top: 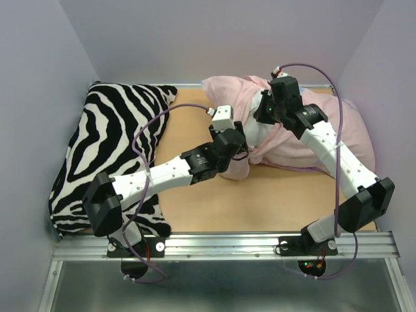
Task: Remove the pillowcase from the pillow
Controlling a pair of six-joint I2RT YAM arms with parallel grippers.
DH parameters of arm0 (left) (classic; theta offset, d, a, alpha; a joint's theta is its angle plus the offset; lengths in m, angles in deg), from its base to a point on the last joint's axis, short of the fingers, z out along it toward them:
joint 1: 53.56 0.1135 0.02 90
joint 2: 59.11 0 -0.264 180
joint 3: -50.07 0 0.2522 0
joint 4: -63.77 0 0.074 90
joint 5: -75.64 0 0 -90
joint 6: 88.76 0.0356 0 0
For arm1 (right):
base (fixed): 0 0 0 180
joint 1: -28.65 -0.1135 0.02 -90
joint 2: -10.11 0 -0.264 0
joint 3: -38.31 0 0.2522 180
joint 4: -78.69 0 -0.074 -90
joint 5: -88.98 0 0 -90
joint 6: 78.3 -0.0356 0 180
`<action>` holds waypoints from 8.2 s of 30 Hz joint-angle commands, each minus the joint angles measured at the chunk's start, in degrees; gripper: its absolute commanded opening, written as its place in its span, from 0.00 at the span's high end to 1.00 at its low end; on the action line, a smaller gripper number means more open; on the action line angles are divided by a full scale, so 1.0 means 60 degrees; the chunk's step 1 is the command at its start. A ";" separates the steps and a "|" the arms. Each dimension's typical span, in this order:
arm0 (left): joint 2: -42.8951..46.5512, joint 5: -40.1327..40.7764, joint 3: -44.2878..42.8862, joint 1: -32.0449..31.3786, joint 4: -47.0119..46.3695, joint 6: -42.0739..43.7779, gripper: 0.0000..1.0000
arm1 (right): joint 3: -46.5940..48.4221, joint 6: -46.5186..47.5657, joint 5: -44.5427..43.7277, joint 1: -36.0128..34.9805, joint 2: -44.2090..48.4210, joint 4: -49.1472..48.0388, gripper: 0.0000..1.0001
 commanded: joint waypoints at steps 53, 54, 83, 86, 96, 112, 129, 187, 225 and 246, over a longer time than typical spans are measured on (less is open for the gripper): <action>-0.1141 -0.4169 0.5472 0.3521 -0.5098 -0.2437 1.00 | -0.1650 -0.0723 0.3395 0.0134 0.2830 -0.1310 0.99; -0.1127 -0.4213 0.5340 0.3551 -0.5098 -0.2205 1.00 | -0.2457 -0.0811 0.3556 0.0119 0.3211 -0.1472 1.00; 0.1731 -0.4169 0.2879 0.2717 -0.2607 0.1225 0.38 | -0.8060 -0.1559 0.2650 0.0060 0.4328 -0.3304 0.99; 0.1409 -0.4214 0.2674 0.2673 -0.2639 0.1327 0.38 | -0.8075 -0.1588 0.2635 0.0060 0.4284 -0.3304 0.99; 0.0427 -0.2939 0.1546 0.2921 -0.1744 0.1240 0.99 | -0.7475 -0.1574 0.2430 0.0060 0.4738 -0.2719 0.99; -0.1125 -0.2984 0.1457 0.6743 -0.1948 0.0274 1.00 | -0.6611 -0.1617 0.1025 0.0060 0.6246 -0.0991 1.00; 0.2344 -0.3203 0.3801 0.4315 -0.2682 0.0961 0.50 | -0.6083 -0.1296 0.1038 0.0060 0.5691 -0.0887 0.99; -0.3778 -0.4593 -0.1167 0.6570 -0.1757 0.1225 1.00 | -0.5263 -0.1456 0.1799 0.0060 0.6569 -0.0359 0.99; 0.4702 -0.4873 0.4942 0.3451 -0.2740 -0.1425 0.01 | -0.1206 -0.2613 0.3866 -0.0598 0.0096 -0.5252 1.00; 0.3431 -0.3408 0.5046 0.2614 -0.5023 -0.1778 0.01 | -0.0575 -0.2863 0.3821 -0.1068 -0.0462 -0.5267 0.99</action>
